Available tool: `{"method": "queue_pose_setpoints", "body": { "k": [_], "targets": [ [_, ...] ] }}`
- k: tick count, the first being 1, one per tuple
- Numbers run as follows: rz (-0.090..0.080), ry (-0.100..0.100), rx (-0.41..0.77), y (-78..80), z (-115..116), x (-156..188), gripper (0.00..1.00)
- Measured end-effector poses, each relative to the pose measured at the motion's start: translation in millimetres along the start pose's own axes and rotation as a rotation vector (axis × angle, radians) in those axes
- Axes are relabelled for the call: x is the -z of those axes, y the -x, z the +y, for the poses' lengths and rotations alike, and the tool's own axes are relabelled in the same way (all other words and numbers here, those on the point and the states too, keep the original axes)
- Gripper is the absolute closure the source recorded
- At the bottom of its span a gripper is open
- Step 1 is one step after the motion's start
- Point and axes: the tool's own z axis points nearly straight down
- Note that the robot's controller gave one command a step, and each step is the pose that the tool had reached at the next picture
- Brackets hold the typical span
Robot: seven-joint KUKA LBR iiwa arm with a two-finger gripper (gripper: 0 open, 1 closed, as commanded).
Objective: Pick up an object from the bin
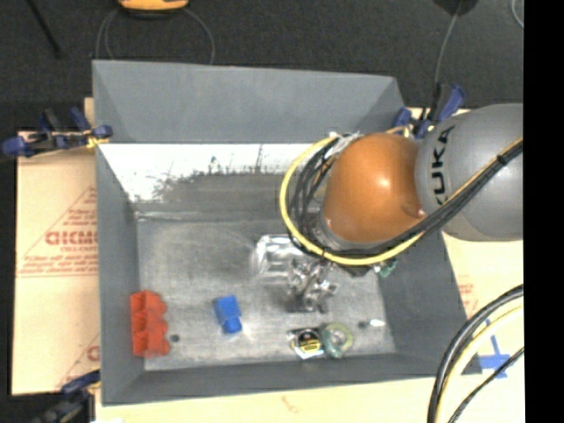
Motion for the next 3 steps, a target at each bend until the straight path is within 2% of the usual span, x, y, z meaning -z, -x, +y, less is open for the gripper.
{"method": "queue_pose_setpoints", "body": {
  "k": [1, 2, 3],
  "targets": [
    [0.000, 0.002, 0.003, 2.2, 1.4, -1.7, 0.00],
    [-0.004, -0.001, 0.384, -34.5, -51.2, -43.6, 0.00],
    [-0.004, -0.002, 0.381, -33.9, -51.3, -42.7, 1.00]
  ]
}}
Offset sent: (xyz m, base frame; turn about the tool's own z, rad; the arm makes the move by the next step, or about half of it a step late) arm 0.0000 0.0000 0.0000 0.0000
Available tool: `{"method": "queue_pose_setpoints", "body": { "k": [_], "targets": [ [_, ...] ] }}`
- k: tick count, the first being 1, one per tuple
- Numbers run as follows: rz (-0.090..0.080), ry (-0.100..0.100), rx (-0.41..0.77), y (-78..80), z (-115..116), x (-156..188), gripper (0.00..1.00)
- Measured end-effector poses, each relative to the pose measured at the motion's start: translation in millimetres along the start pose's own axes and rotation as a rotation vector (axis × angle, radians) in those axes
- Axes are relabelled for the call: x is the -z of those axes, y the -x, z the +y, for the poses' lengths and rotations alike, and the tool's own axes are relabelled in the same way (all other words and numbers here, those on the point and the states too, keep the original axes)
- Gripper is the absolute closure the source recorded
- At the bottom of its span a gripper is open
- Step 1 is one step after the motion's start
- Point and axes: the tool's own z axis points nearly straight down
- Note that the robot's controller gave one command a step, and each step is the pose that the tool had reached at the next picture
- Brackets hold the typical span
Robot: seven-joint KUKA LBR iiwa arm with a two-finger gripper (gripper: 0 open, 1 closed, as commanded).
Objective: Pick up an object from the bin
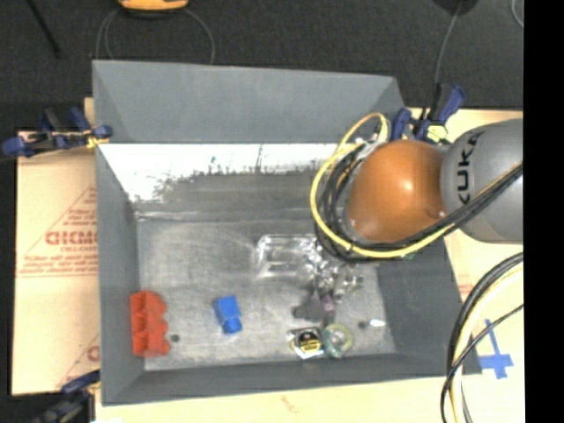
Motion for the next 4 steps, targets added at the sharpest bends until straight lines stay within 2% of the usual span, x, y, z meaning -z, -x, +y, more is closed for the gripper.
{"method": "queue_pose_setpoints", "body": {
  "k": [1, 2, 3, 4],
  "targets": [
    [0.002, -0.006, -0.011, -24.8, -18.7, 160.1, 1.00],
    [0.001, 0.012, -0.038, 17.0, 10.5, 59.3, 1.00],
    [0.002, 0.008, -0.113, 33.7, 19.6, 0.4, 1.00],
    [-0.001, -0.007, -0.015, 55.2, -9.8, 157.1, 1.00]
  ]
}}
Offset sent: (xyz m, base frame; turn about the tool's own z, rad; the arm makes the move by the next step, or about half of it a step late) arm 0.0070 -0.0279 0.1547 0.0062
